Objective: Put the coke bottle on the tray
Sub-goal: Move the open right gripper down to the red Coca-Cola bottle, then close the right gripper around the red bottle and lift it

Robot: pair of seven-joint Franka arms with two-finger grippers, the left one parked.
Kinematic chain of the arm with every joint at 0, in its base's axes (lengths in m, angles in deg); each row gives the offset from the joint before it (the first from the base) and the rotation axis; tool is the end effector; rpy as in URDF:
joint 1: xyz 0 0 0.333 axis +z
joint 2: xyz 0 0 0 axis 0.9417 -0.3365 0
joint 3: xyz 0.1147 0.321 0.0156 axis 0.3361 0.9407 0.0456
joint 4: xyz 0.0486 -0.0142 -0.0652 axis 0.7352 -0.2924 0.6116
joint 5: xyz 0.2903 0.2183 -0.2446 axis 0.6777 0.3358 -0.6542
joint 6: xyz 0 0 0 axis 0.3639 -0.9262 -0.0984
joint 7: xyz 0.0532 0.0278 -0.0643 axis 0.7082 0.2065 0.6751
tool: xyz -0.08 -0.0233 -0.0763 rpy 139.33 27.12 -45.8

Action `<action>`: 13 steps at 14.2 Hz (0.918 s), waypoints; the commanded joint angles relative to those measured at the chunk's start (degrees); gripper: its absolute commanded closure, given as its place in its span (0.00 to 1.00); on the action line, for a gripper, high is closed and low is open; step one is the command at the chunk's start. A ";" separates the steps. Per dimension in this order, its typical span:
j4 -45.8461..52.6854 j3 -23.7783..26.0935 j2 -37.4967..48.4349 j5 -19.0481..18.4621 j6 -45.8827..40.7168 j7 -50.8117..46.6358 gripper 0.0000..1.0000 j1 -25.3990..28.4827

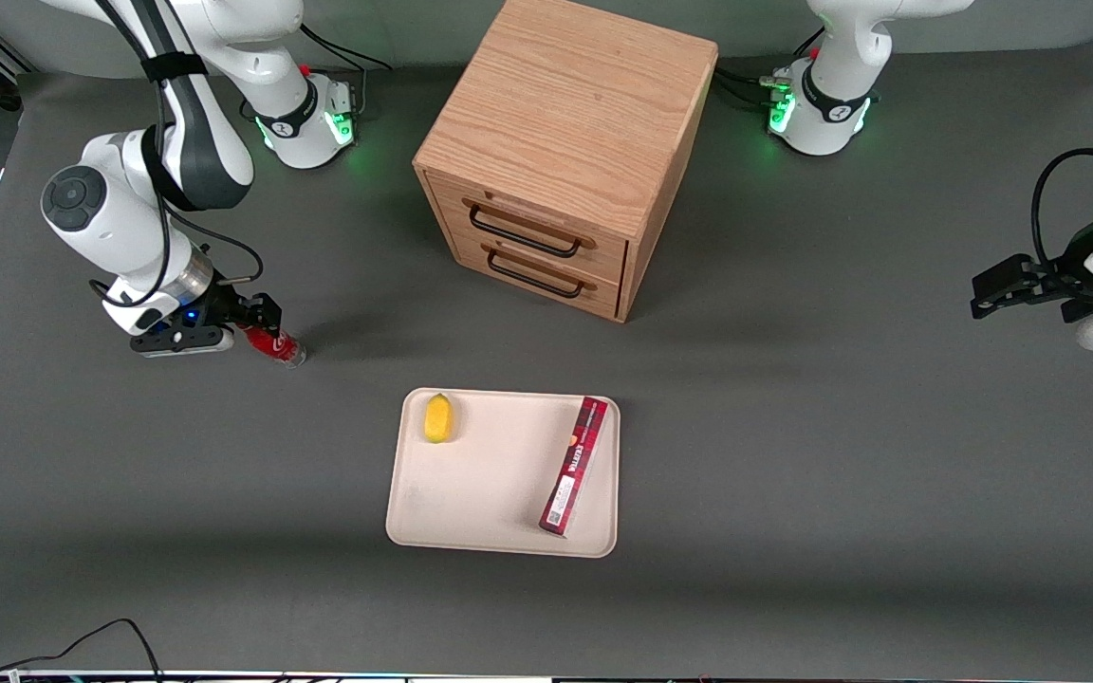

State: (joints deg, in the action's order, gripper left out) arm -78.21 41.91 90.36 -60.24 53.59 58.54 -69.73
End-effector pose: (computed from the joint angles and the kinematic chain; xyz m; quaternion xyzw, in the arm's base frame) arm 0.5222 0.0438 0.3285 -0.9993 -0.0257 -0.0266 0.0067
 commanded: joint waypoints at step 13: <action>-1.07 -0.47 2.83 0.91 -2.05 2.73 1.00 -0.52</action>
State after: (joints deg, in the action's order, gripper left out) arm -80.35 40.80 92.01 -60.24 53.28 60.56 -70.19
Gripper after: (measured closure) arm 0.709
